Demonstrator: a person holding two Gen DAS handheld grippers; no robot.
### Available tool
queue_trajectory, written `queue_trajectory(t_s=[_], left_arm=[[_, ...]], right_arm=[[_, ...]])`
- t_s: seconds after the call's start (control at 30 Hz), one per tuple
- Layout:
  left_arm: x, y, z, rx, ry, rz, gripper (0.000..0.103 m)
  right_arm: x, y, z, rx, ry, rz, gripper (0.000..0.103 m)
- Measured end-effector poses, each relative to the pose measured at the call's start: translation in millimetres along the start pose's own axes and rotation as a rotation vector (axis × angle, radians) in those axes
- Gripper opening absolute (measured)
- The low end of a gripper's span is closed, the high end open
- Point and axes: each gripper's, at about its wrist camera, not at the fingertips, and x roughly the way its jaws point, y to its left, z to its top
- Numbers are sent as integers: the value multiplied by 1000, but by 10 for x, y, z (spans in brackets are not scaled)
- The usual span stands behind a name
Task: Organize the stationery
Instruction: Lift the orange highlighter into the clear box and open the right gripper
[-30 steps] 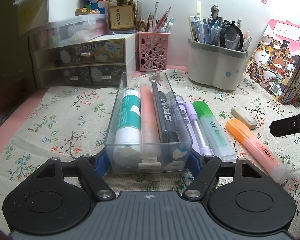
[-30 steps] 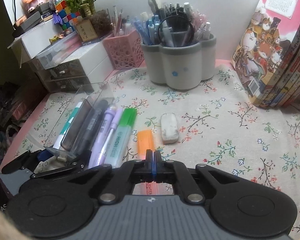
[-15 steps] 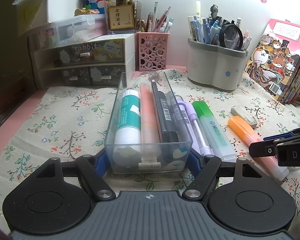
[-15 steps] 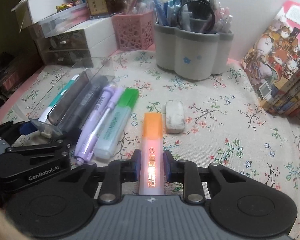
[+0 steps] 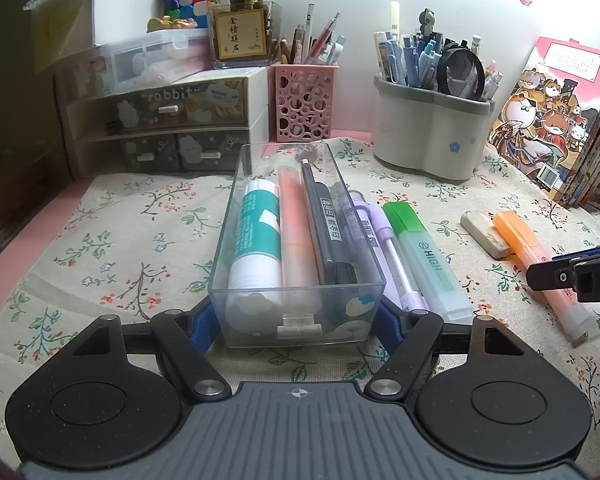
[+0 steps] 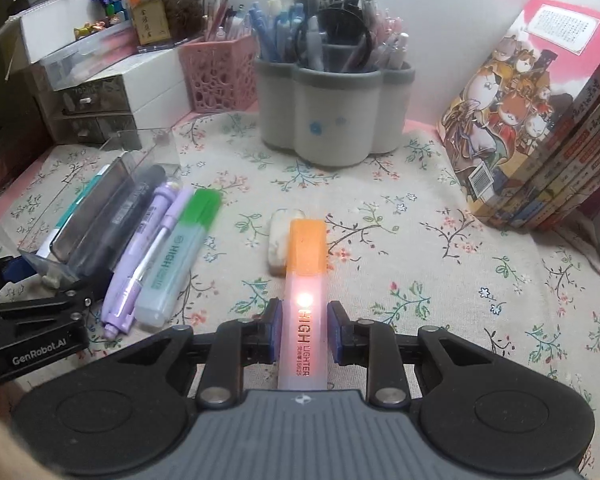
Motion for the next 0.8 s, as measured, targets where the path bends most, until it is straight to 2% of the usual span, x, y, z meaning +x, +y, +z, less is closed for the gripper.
queue_trajectory(t_s=[0.07, 0.2, 0.33, 0.4, 0.6, 0.7, 0.8], left_arm=[[0, 0, 0, 0, 0, 0, 74], [0, 0, 0, 0, 0, 0, 74], [1, -2, 1, 0, 0, 0, 74], [0, -2, 0, 0, 0, 0, 74], [1, -1, 1, -1, 0, 0, 74], [0, -1, 1, -1, 0, 0, 74], [1, -2, 1, 0, 0, 0, 74]], right_arm=[[-58, -78, 12, 38, -18, 65, 29], [-77, -420, 95, 229, -27, 232, 29], [81, -794, 14, 433, 16, 311, 29], [155, -889, -55, 487, 39, 345, 28], [178, -714, -32, 414, 38, 372, 23], [210, -603, 25, 384, 53, 365, 12], [178, -488, 77, 330, 51, 311, 12]])
